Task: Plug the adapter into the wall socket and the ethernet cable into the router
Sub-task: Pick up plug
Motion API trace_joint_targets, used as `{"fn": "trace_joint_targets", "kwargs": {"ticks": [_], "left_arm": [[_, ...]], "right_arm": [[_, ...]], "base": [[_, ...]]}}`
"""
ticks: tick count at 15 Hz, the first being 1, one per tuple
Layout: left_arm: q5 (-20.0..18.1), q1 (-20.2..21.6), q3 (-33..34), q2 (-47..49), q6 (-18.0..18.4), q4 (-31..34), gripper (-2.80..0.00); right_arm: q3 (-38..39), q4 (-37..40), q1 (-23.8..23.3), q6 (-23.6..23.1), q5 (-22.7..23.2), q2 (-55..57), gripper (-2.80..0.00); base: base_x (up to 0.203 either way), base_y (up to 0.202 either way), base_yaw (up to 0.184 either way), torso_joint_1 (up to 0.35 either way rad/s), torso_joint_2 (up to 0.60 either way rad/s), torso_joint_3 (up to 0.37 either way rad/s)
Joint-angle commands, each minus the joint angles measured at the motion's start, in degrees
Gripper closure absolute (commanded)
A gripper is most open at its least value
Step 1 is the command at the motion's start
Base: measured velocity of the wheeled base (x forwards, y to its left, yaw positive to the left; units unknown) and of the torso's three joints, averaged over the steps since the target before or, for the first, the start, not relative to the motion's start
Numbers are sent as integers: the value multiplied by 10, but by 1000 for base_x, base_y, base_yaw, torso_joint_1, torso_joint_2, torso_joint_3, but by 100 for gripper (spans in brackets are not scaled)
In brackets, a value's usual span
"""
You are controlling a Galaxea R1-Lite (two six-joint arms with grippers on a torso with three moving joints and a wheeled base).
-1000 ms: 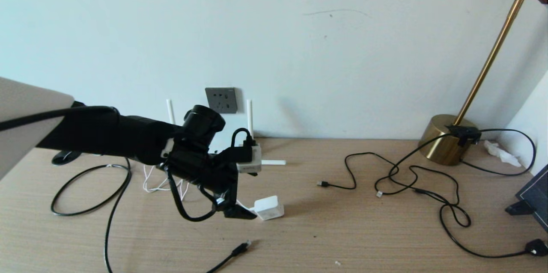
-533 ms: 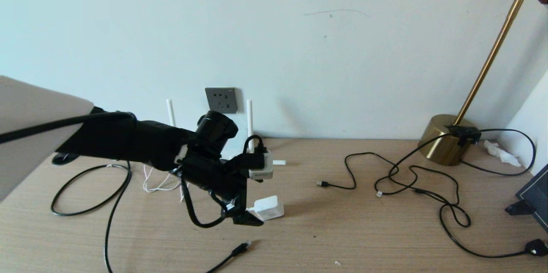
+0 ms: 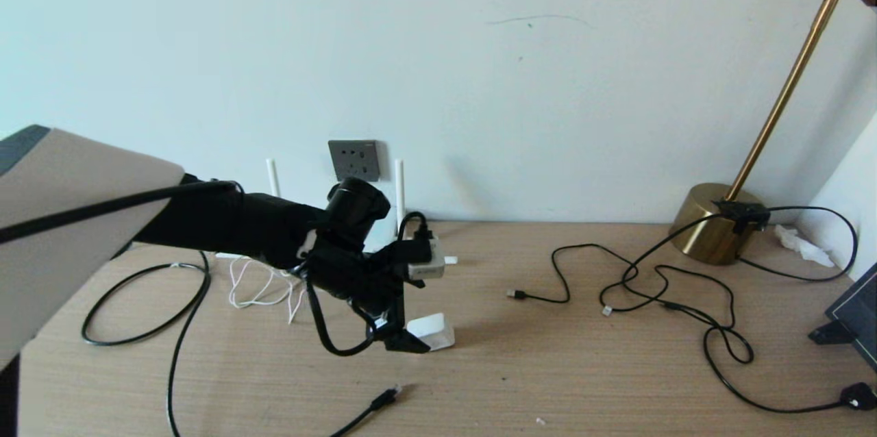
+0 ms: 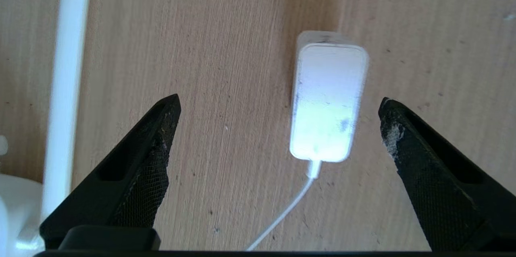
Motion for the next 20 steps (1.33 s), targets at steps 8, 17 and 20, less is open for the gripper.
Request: {"fn": "trace_joint_targets", "kwargs": {"ticks": [8, 17, 20], "left_arm": [[13, -13, -25, 36, -2, 1, -280], [12, -15, -30, 37, -1, -1, 0], [12, -14, -26, 32, 0, 1, 0]], "right_arm": [[0, 0, 0, 0, 0, 1, 0], [0, 0, 1, 0, 0, 1, 0], [0, 0, 0, 0, 0, 1, 0]], "base": [[0, 0, 0, 0, 0, 0], [0, 0, 0, 0, 0, 0], [0, 0, 0, 0, 0, 0]]}}
